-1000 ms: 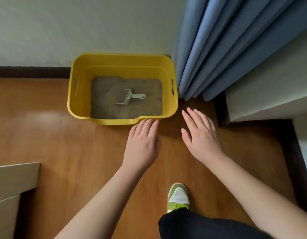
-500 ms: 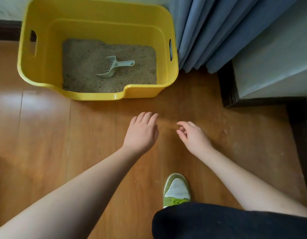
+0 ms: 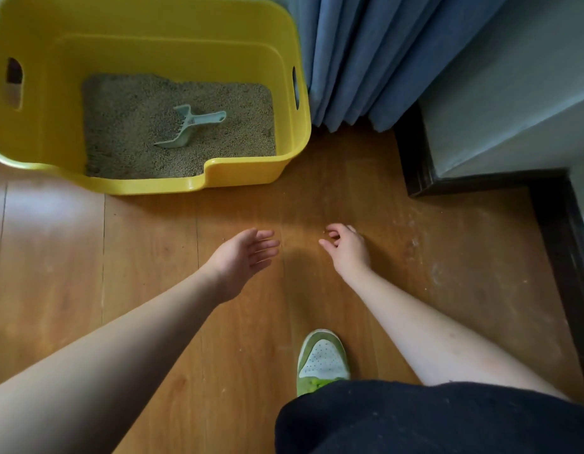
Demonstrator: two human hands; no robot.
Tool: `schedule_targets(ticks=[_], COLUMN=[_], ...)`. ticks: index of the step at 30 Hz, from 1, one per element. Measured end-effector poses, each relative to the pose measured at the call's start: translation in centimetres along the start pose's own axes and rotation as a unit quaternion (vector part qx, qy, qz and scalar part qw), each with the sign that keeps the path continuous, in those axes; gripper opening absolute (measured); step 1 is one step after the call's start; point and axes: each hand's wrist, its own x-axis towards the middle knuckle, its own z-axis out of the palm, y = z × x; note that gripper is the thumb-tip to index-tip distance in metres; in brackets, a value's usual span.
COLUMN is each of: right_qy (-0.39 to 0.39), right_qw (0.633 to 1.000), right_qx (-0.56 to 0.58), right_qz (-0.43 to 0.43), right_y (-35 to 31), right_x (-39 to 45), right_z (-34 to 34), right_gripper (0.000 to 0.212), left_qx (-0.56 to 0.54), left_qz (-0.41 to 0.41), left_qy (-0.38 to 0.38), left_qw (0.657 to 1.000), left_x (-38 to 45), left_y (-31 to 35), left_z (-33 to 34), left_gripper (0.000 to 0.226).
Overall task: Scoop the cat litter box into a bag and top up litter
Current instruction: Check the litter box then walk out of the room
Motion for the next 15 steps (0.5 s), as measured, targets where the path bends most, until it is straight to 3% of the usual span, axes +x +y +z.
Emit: schedule_targets(ticks=[7, 11, 15], right_qy=[0.047, 0.046, 0.020], right_qw=[0.998, 0.998, 0.995], right_qx=[-0.042, -0.048, 0.013], right_qz=[0.000, -0.008, -0.095], right_y=[-0.2, -0.8, -3.6], right_x=[1.3, 1.3, -0.9], right_z=[0.5, 0.3, -0.4], right_gripper=[0.014, 0.014, 0.010], left_qx=[-0.085, -0.091, -0.086], left_qz=[-0.024, -0.038, -0.047], left_qy=[-0.022, -0.012, 0.009], left_qw=[0.996, 0.995, 0.995], left_x=[0.1, 0.5, 0.7], left_y=[0.4, 0.0, -0.4], left_z=[1.0, 0.6, 0.7], left_gripper=[0.048, 0.049, 0.048])
